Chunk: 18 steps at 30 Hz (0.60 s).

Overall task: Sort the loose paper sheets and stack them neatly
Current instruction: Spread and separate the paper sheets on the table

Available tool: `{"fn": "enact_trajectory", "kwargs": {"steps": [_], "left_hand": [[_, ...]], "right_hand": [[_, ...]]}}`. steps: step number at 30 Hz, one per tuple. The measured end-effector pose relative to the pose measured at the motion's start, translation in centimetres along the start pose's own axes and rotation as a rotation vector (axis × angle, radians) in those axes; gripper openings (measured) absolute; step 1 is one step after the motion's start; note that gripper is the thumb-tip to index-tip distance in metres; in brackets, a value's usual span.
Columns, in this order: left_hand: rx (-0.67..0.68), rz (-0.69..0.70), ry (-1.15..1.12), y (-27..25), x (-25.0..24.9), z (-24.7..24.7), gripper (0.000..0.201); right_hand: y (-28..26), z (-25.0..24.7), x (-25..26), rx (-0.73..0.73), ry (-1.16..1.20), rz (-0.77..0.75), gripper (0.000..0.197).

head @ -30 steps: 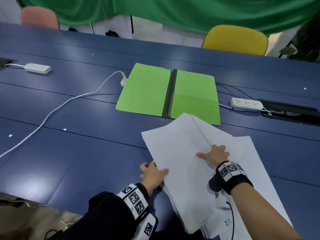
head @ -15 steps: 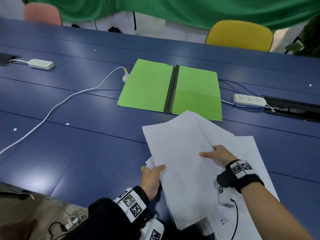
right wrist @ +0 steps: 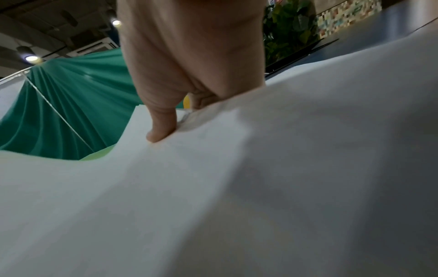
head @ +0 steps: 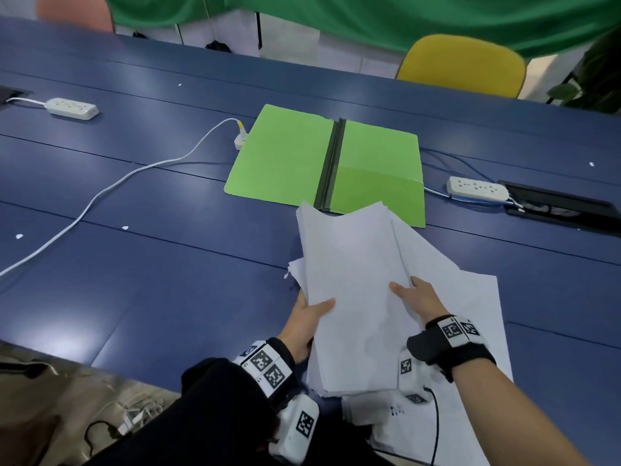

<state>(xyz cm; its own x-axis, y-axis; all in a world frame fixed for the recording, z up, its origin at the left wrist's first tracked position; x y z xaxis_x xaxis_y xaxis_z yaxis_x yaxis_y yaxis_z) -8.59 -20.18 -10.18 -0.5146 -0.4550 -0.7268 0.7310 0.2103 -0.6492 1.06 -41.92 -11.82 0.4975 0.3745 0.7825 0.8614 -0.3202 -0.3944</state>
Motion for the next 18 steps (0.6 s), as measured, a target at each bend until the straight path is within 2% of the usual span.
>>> {"fn": "enact_trajectory", "kwargs": {"steps": [3, 6, 7, 10, 11, 13, 16, 18], "left_hand": [[0.003, 0.111, 0.123, 1.1, -1.3, -0.3, 0.056], [-0.059, 0.209, 0.175, 2.8, -3.2, -1.8, 0.050], [-0.108, 0.184, 0.141, 3.4, -3.2, -2.5, 0.049], [-0.228, 0.055, 0.066, 4.4, -1.5, -3.8, 0.044], [-0.234, 0.045, 0.099, 4.6, -0.9, -3.7, 0.035], [-0.213, 0.053, 0.187, 4.8, 0.0, -3.1, 0.010], [-0.200, 0.025, 0.213, 5.5, 0.6, -2.3, 0.021], [-0.215, 0.046, 0.239, 5.9, 0.2, -2.2, 0.021]], "right_hand": [[-1.1, -0.3, 0.8, -0.051, 0.090, 0.000, 0.054], [-1.1, -0.9, 1.4, -0.118, 0.208, -0.039, 0.056], [-1.4, -1.4, 2.0, -0.145, 0.238, -0.064, 0.051], [-1.7, -2.5, 3.7, -0.172, 0.313, -0.153, 0.014], [-1.9, -2.9, 4.1, -0.181, 0.339, -0.165, 0.009], [-1.9, -4.0, 4.8, -0.192, 0.411, -0.188, 0.013], [-2.1, -5.7, 6.2, -0.177, 0.519, -0.247, 0.016], [-2.5, -6.6, 7.3, -0.121, 0.617, -0.290, 0.020]]}}
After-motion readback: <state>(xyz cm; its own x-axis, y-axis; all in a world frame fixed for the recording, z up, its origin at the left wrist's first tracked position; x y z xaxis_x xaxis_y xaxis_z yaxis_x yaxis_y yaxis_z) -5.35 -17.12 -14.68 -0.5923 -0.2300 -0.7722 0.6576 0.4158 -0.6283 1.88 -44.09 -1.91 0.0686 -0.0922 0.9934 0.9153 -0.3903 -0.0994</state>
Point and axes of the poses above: each hand's wrist, its own y-axis towards the middle knuckle, its own z-axis out of the palm, x = y × z, the point moved 5 cm from there along y, towards the middle knuckle, and after that the axes turned 15 degrees about -x, right-handed, at the moved point
